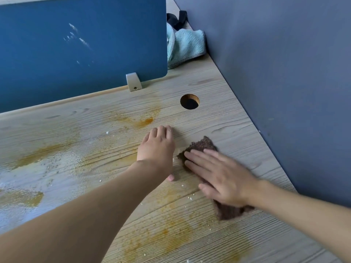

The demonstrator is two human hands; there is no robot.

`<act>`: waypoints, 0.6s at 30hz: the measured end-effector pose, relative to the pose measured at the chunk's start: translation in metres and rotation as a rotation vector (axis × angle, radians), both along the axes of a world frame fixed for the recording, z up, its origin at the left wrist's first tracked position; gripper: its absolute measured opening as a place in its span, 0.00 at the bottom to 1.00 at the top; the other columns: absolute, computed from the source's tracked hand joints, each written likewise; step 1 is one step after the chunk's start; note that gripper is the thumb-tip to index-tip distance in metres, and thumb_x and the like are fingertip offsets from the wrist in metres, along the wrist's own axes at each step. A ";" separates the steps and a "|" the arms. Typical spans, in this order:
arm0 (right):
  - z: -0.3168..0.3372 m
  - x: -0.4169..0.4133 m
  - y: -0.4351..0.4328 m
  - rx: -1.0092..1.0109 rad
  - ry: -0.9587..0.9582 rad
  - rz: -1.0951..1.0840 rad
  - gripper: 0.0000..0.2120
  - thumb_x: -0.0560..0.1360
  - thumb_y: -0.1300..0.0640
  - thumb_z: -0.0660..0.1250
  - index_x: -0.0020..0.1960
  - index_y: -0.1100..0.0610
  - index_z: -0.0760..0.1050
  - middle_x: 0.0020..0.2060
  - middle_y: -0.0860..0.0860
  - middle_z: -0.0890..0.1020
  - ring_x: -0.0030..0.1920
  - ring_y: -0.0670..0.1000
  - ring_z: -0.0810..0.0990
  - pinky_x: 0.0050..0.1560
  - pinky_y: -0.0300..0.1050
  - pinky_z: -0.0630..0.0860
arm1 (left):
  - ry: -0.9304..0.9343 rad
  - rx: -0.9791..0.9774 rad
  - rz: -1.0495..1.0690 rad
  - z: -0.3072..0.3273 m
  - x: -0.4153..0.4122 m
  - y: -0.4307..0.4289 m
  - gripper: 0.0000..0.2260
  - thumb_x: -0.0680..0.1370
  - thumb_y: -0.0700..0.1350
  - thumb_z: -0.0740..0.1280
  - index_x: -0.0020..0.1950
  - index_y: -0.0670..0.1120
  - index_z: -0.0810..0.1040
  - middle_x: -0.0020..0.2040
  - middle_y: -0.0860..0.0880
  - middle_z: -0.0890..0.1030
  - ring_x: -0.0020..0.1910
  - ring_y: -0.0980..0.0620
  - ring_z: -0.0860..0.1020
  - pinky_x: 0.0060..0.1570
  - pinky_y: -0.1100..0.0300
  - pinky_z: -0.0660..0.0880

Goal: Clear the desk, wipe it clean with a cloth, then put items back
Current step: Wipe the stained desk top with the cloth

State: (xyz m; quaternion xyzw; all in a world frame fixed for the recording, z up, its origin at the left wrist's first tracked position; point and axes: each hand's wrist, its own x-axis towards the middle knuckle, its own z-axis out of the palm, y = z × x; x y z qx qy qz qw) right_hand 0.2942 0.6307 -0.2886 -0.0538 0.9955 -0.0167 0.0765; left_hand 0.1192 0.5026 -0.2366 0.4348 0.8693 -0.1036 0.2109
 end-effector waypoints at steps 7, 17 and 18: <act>-0.014 -0.033 0.046 0.061 0.132 -0.722 0.34 0.81 0.41 0.37 0.81 0.58 0.53 0.80 0.53 0.53 0.80 0.49 0.50 0.79 0.51 0.47 | -0.020 -0.003 -0.002 -0.001 -0.001 -0.003 0.63 0.59 0.57 0.82 0.80 0.41 0.45 0.75 0.44 0.59 0.76 0.45 0.57 0.75 0.52 0.56; -0.005 0.010 0.014 0.027 0.045 -0.375 0.29 0.84 0.41 0.42 0.81 0.53 0.49 0.81 0.49 0.49 0.80 0.47 0.45 0.79 0.52 0.48 | 0.001 0.030 -0.057 0.002 0.000 -0.008 0.62 0.62 0.59 0.80 0.80 0.39 0.43 0.76 0.42 0.58 0.77 0.43 0.56 0.78 0.50 0.52; -0.005 0.003 0.027 0.049 0.076 -0.544 0.30 0.83 0.41 0.39 0.81 0.53 0.49 0.81 0.50 0.50 0.80 0.47 0.46 0.79 0.52 0.48 | 0.013 0.034 -0.081 0.003 0.001 -0.012 0.62 0.63 0.61 0.78 0.80 0.39 0.41 0.77 0.42 0.56 0.78 0.43 0.54 0.78 0.49 0.51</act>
